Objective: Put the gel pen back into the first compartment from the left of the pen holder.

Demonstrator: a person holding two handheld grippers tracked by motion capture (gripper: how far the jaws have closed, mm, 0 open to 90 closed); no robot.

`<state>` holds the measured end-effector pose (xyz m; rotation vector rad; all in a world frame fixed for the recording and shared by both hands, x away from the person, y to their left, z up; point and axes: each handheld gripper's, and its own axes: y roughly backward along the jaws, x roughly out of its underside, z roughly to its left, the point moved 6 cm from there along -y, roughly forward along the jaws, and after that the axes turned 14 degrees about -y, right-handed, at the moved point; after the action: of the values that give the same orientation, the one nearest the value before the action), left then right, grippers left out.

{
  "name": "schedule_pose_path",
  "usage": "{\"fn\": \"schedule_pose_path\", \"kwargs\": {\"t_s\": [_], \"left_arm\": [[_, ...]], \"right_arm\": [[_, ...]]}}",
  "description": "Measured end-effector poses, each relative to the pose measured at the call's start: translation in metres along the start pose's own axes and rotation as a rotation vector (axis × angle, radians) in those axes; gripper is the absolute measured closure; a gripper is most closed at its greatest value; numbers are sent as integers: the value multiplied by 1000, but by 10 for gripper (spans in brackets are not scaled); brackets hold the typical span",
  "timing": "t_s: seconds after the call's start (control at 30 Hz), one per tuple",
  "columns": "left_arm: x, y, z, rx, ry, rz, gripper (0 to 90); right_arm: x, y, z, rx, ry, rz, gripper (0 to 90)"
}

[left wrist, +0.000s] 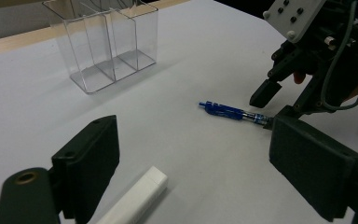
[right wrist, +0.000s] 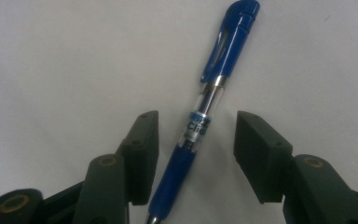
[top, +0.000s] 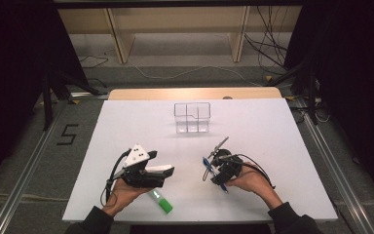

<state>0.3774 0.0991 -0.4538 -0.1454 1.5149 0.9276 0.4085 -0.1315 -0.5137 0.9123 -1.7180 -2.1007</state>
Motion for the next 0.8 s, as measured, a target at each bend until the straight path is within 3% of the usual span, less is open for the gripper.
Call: {"fn": "schedule_pose_path", "kwargs": {"t_s": [0.27, 0.5, 0.8], "left_arm": [[0, 0, 0, 1, 1, -3, 158], [0, -1, -1, 1, -3, -3, 158], [0, -1, -1, 5, -5, 1, 158]], "right_arm": [[-2, -2, 0, 16, -7, 36, 550], [-3, -4, 1, 43, 26, 66, 598], [-7, -5, 3, 47, 29, 105, 658]]}}
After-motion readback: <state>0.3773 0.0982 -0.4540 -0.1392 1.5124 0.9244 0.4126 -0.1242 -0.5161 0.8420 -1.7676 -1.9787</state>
